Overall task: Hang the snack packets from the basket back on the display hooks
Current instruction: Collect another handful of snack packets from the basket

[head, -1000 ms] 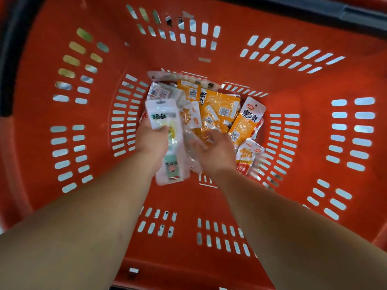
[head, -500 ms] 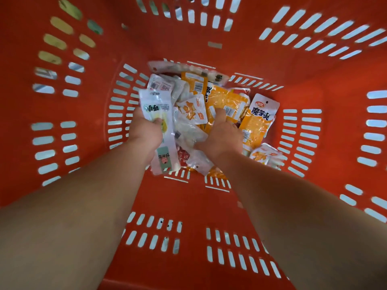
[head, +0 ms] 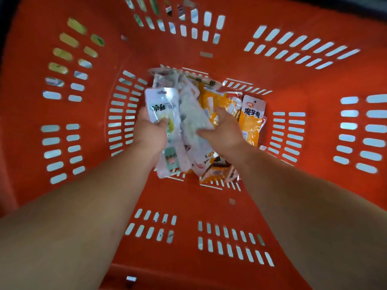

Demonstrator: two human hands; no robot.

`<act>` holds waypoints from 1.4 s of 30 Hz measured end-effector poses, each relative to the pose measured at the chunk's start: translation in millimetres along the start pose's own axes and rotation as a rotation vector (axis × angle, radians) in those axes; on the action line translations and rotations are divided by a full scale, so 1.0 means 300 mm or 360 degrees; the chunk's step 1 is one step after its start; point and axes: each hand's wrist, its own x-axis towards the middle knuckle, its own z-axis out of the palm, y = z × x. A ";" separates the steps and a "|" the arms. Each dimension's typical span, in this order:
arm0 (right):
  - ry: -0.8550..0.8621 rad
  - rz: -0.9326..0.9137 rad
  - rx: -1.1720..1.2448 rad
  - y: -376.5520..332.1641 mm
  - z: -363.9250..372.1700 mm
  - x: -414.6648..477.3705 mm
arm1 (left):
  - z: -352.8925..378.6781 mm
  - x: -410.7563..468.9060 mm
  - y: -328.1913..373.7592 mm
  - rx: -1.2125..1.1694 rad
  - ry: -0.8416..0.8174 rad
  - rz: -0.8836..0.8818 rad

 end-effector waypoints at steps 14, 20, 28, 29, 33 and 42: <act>-0.0048 0.0338 0.0929 -0.022 -0.244 -0.268 | 0.014 -0.202 0.136 -0.0051 -0.0002 -0.0016; -0.0177 0.0356 0.0955 0.019 -0.228 -0.264 | 0.060 -0.245 0.177 -0.0439 -0.0257 -0.0304; -0.0073 0.0338 0.0795 0.012 -0.186 -0.239 | 0.091 -0.263 0.157 -0.0281 -0.0474 -0.0030; -0.0068 0.0318 0.0773 0.006 -0.186 -0.244 | 0.091 -0.261 0.149 -0.0250 -0.0463 -0.0017; -0.0058 0.0208 0.0618 -0.024 -0.192 -0.258 | 0.086 -0.272 0.152 -0.0267 -0.0500 0.0041; 0.0165 0.0413 0.0475 -0.033 -0.183 -0.263 | 0.016 -0.222 0.148 -0.0162 -0.0353 0.0161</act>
